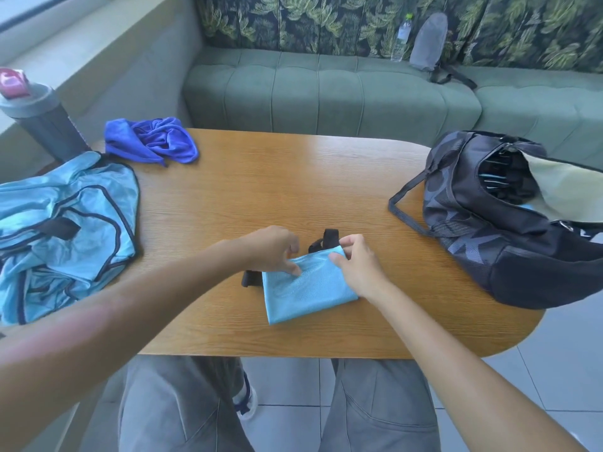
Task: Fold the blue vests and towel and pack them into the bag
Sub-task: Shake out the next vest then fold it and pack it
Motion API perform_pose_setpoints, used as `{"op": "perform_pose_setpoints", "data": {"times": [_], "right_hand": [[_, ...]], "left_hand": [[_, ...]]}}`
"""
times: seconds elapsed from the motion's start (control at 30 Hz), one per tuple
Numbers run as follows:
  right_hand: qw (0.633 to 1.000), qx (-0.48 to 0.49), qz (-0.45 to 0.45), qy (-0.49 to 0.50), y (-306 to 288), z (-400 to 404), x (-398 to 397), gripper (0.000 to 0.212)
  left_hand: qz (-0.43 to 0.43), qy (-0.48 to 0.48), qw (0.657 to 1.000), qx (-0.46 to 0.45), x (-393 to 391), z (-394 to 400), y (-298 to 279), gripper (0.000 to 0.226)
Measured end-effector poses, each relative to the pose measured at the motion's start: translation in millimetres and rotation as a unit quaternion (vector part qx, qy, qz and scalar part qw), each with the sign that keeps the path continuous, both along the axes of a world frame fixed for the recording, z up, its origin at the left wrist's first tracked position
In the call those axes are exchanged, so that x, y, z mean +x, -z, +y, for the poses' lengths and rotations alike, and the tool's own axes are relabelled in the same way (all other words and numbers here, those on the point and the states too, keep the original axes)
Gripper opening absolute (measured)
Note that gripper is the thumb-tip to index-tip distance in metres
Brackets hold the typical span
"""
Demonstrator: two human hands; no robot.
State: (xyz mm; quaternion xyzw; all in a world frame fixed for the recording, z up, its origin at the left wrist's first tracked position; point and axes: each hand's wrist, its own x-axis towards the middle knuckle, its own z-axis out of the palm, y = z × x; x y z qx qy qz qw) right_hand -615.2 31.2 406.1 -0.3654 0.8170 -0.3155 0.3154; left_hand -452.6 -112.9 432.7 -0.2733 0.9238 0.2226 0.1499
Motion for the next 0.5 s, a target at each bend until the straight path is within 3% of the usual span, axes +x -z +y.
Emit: {"op": "perform_pose_setpoints", "data": {"times": [0.13, 0.37, 0.5], "right_hand": [[0.991, -0.105, -0.08, -0.021, -6, 13, -2, 0.029], [0.965, -0.213, -0.144, -0.052, -24, 23, -10, 0.034], [0.958, -0.247, -0.143, -0.022, -32, 25, -12, 0.032]], "left_hand": [[-0.042, -0.019, 0.993, 0.11, -5, -8, -18, 0.06], [-0.055, 0.001, 0.936, 0.347, 1, -8, -32, 0.045], [-0.016, -0.032, 0.922, 0.386, 4, 2, -30, 0.052]]}}
